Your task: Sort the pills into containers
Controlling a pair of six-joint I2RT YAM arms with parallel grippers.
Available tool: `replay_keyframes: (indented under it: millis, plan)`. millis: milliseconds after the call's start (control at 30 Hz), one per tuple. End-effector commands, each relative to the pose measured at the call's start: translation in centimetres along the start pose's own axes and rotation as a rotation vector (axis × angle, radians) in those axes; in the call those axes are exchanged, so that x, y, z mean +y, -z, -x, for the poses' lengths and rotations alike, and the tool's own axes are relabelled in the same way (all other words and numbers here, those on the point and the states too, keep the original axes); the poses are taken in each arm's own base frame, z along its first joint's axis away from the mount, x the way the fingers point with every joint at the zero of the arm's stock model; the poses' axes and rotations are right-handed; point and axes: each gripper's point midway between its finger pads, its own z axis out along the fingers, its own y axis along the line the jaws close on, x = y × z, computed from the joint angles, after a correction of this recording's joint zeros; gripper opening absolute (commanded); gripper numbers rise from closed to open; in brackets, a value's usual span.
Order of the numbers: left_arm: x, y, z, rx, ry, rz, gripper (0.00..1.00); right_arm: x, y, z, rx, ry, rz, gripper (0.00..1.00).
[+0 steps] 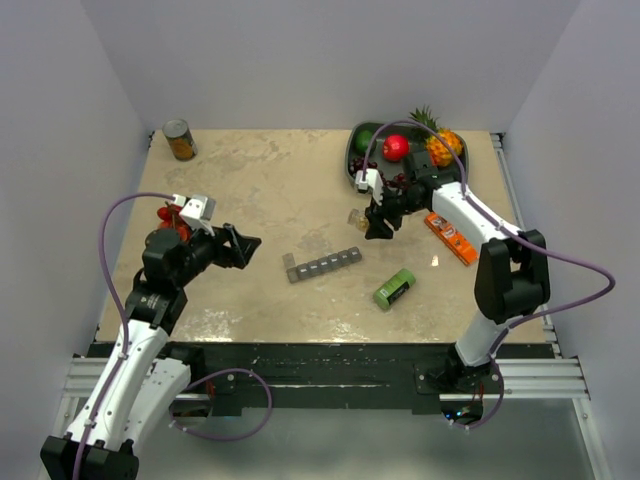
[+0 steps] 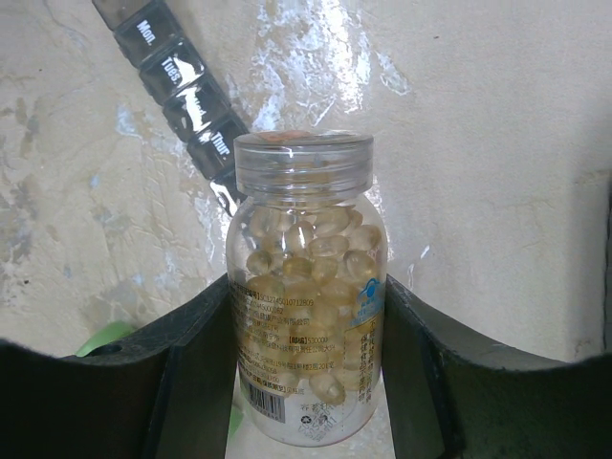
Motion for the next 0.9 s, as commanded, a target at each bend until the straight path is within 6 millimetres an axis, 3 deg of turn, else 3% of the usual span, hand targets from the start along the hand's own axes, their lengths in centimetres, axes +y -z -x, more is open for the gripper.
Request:
replay_keyframes:
  millis: [0, 233, 567, 867]
  plan:
    - [-1.1, -0.2, 0.5, -0.026, -0.038, -0.075, 0.82, 1.7, 1.1, 2.3, -0.074, 0.025, 0.031, 0.03]
    - [-1.8, -0.2, 0.4, -0.023, -0.039, -0.122, 0.82, 2.6, 1.2, 2.9, -0.087, 0.033, 0.052, 0.03]
    - [-7.0, 1.0, 0.1, -0.039, -0.078, -0.443, 0.85, 4.5, 1.4, 4.0, -0.100, 0.053, 0.093, 0.04]
    - [-10.2, 1.7, -0.2, -0.065, -0.076, -0.592, 0.89, 9.0, 1.4, 7.0, -0.155, 0.082, 0.228, 0.04]
